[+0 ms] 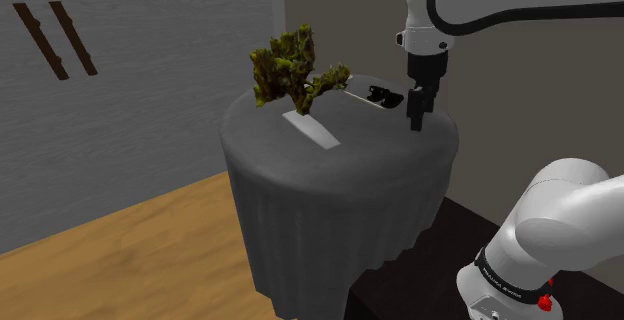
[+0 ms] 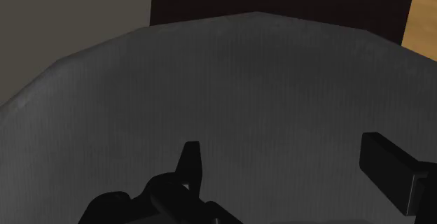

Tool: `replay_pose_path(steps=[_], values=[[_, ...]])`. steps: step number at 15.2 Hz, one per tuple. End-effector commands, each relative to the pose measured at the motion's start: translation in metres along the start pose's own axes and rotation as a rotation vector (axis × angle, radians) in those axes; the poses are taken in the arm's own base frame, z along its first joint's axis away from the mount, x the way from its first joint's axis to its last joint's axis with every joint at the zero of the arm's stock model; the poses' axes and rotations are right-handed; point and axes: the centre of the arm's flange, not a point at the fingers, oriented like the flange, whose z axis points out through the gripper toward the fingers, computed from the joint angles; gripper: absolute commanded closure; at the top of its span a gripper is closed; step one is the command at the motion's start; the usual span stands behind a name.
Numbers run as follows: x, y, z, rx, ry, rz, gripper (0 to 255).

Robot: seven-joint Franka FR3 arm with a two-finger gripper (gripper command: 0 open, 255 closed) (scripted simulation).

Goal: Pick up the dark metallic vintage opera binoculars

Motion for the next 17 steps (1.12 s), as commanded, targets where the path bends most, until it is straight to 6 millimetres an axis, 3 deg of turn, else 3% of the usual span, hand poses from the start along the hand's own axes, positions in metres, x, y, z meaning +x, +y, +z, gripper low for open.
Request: replay_pose_path(steps=[1,9,17], values=[[0.0,0.0,0.0,0.0,0.0,0.0,0],[0.053,0.085,-0.001,0.029,0.114,-0.171,0],[0.119,0.159,-0.006,0.058,0.228,-0.341,0]])
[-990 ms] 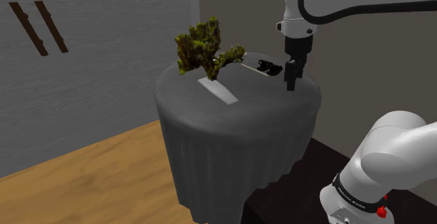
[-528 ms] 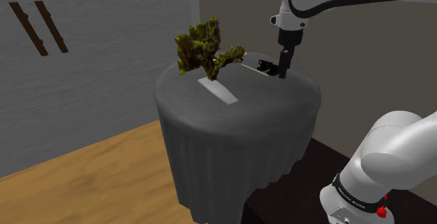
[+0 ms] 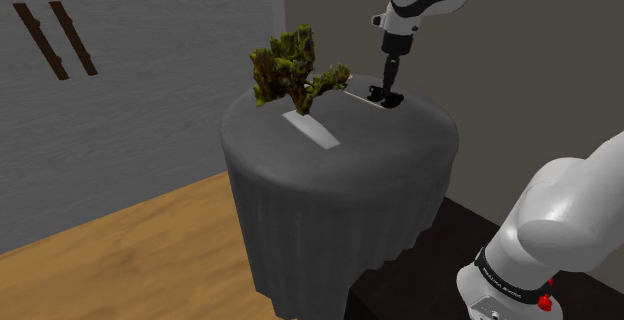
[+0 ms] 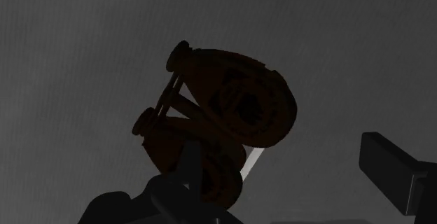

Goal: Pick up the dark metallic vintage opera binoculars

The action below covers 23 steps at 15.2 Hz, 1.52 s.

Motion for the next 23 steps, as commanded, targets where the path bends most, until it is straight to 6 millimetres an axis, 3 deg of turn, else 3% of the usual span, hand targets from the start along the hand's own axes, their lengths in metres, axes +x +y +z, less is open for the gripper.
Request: replay_pose_path(steps=[1,4,13,14,23], values=[[0.009,0.023,0.0,0.006,0.029,-0.046,0],[0.026,0.051,0.0,0.015,0.066,-0.101,0],[0.025,0.052,0.04,0.015,0.066,-0.101,0],[0.024,0.051,0.04,0.015,0.066,-0.101,255],[0.025,0.052,0.04,0.015,0.066,-0.101,255]])
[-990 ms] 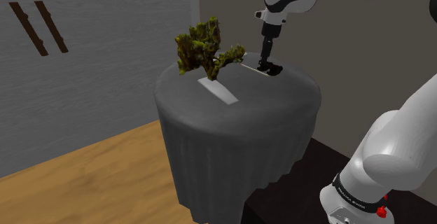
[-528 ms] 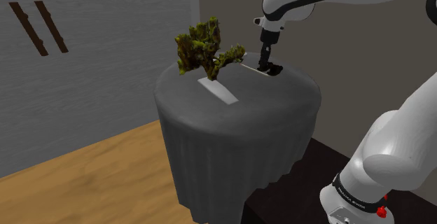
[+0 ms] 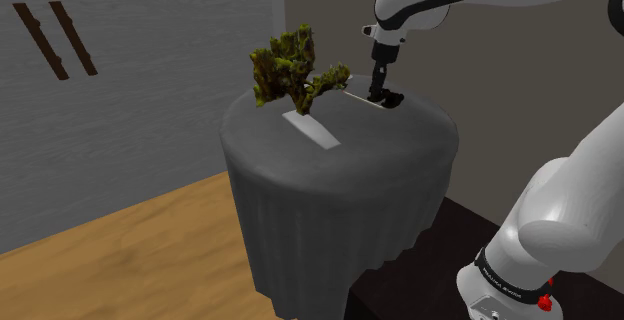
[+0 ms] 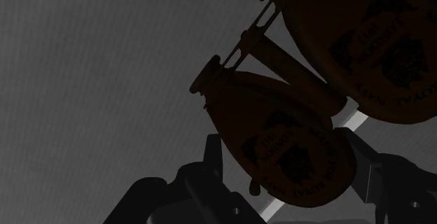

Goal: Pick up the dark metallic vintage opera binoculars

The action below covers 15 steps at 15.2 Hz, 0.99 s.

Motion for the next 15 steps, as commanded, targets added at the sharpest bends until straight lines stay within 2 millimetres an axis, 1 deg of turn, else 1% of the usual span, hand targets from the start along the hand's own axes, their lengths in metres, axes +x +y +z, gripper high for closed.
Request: replay_pose_path(steps=[1,15], values=[[0.0,0.0,-0.005,0.0,-0.001,0.001,255],[0.008,-0.001,-0.079,0.0,-0.001,0.001,255]])
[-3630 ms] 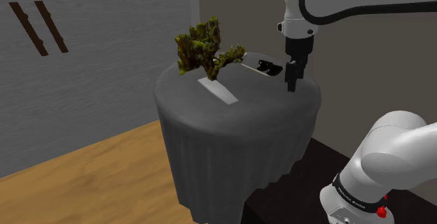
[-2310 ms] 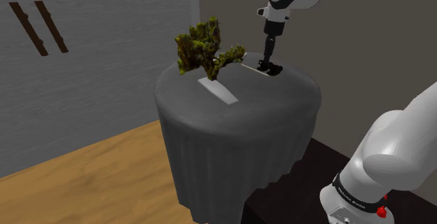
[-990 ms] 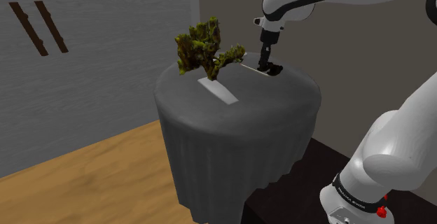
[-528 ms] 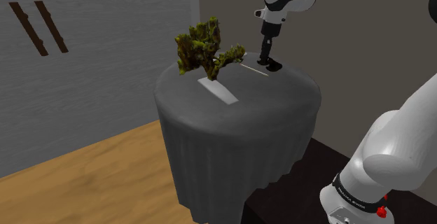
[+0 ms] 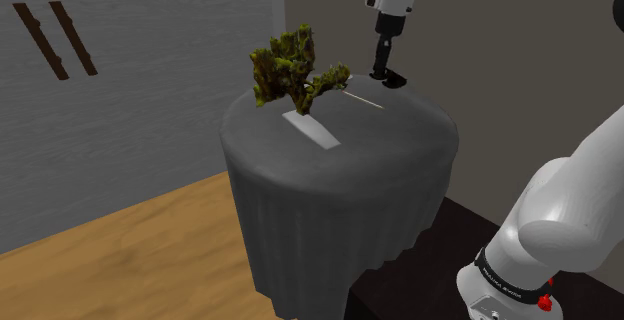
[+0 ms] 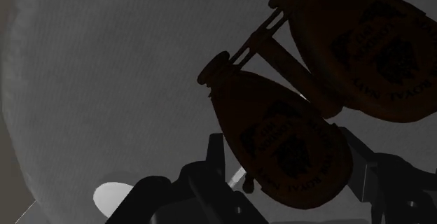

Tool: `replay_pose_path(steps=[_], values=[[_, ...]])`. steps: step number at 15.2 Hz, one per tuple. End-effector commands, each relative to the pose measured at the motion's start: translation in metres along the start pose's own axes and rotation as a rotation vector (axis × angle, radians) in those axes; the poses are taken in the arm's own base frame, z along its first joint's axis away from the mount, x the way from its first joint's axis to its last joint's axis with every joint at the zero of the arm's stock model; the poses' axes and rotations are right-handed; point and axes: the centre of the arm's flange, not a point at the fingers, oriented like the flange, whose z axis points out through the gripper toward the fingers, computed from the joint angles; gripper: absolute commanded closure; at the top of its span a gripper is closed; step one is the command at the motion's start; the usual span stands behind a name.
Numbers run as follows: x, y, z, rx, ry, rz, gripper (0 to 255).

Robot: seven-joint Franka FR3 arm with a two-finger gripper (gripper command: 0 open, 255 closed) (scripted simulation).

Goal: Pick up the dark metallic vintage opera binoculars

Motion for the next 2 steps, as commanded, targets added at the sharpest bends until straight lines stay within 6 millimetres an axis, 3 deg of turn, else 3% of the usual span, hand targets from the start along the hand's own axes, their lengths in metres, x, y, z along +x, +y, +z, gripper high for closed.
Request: replay_pose_path(steps=[1,2], values=[[0.0008,-0.0004,-0.0054,0.0,0.0,0.0,255],[0.0008,-0.0004,-0.0054,0.0,0.0,0.0,255]])
